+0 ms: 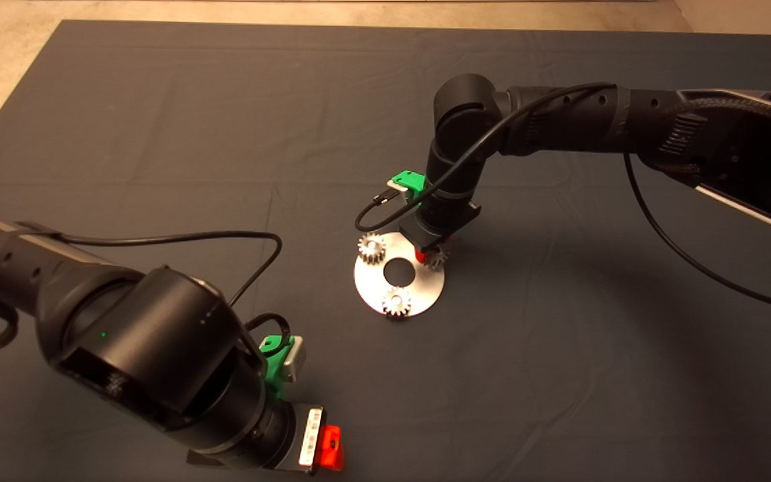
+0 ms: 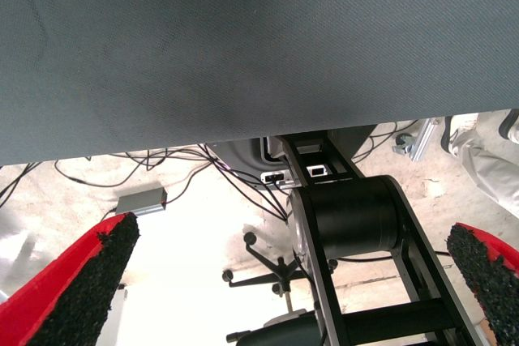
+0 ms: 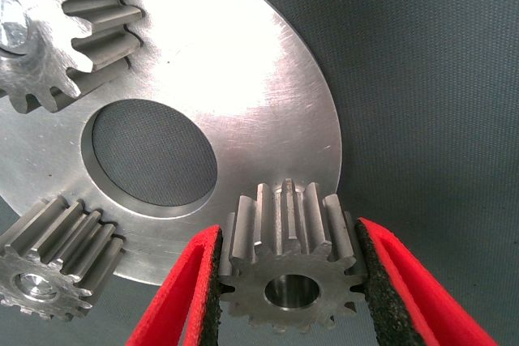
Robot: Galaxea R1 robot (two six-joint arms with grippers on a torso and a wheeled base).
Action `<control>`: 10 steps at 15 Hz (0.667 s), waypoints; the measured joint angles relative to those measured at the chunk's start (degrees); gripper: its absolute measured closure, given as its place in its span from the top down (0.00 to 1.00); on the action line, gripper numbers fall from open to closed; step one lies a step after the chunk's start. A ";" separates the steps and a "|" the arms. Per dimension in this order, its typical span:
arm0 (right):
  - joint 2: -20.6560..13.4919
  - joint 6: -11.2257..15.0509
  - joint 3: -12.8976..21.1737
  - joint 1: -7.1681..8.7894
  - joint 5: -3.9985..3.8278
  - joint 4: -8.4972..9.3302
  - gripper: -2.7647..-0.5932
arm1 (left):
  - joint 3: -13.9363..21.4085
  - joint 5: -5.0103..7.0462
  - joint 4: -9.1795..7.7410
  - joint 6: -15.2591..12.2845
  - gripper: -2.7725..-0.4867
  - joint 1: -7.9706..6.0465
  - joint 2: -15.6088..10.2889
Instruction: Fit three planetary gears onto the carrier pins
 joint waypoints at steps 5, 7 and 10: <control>-0.19 0.02 -0.16 -0.77 0.22 0.00 0.26 | -0.02 0.00 0.00 0.00 0.99 0.00 0.01; -0.20 0.02 -0.16 -0.82 -0.21 0.07 0.32 | -0.02 0.00 0.01 0.00 0.99 0.00 0.01; -0.61 0.06 -0.09 -0.62 -0.24 0.09 0.39 | -0.02 0.00 0.01 0.00 0.99 0.00 0.03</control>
